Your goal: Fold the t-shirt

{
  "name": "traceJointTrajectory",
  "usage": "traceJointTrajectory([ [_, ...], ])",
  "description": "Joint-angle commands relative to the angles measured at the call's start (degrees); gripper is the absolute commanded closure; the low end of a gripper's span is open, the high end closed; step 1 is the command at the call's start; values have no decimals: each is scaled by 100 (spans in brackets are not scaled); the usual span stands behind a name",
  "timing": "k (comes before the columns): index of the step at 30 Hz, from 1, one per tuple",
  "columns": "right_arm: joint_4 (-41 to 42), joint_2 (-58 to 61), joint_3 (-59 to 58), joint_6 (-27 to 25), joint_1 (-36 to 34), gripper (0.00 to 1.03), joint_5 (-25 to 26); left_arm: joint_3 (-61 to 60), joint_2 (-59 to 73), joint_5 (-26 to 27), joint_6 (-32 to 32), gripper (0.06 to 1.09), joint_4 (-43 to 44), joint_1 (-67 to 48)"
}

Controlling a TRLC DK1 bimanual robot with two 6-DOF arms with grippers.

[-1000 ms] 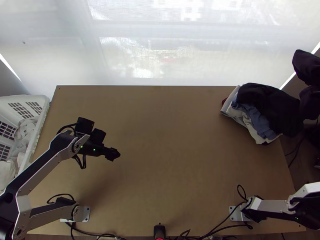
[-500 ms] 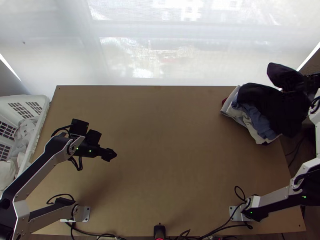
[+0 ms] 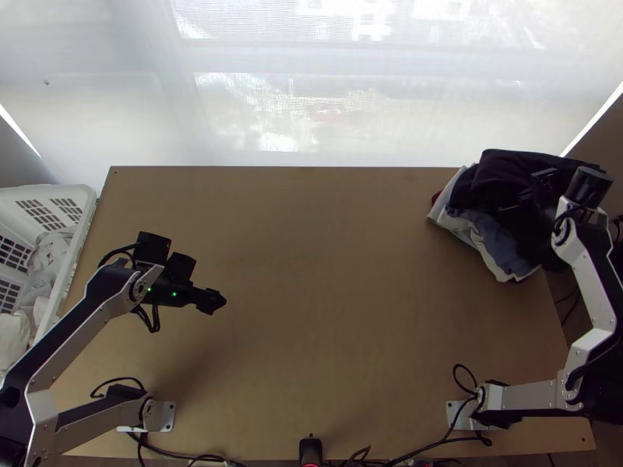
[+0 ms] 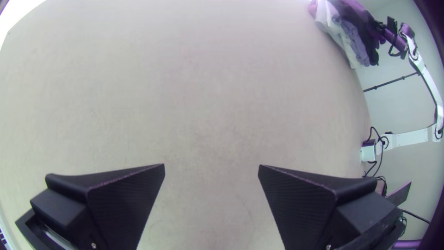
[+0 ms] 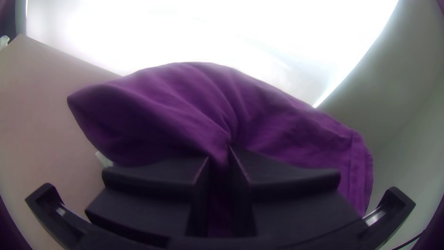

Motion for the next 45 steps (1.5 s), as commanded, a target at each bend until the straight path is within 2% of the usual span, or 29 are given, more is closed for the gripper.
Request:
traceJointTrajectory([
  [1, 316, -806, -1314, 158, 194, 100, 61, 26, 45, 17, -30, 10, 40, 0],
  [6, 562, -902, -1885, -18, 9, 100, 70, 0, 54, 8, -21, 10, 40, -26],
  [8, 606, -920, -1903, -27, -87, 90, 70, 0, 54, 8, -12, 10, 40, -26],
  [10, 606, -929, -1859, -44, -140, 74, 70, 0, 54, 8, -3, 10, 40, -26],
  [12, 606, -937, -1806, -44, -166, 54, 70, -9, 63, 8, 14, 10, 40, -26],
  [16, 606, -937, -1736, -36, -158, 4, 70, 0, 71, 8, 14, 10, 40, -26],
  [25, 597, -1641, -1586, 79, 71, 4, 61, -62, 71, 17, -47, 10, 57, -52],
  [30, 729, -2309, -1586, 685, 115, 4, 61, -62, 115, 17, -65, 10, 119, -52],
  [34, 1353, -2519, -1542, 1010, 282, 4, 61, -106, 177, 17, -135, 10, 154, -79],
  [40, 1968, -1096, -760, 1494, 370, 4, 61, -132, 212, 8, -293, 10, 207, -255],
  [45, 2083, 399, -4, 1986, 247, 4, 61, -273, 63, -9, -320, 10, 128, -255],
])
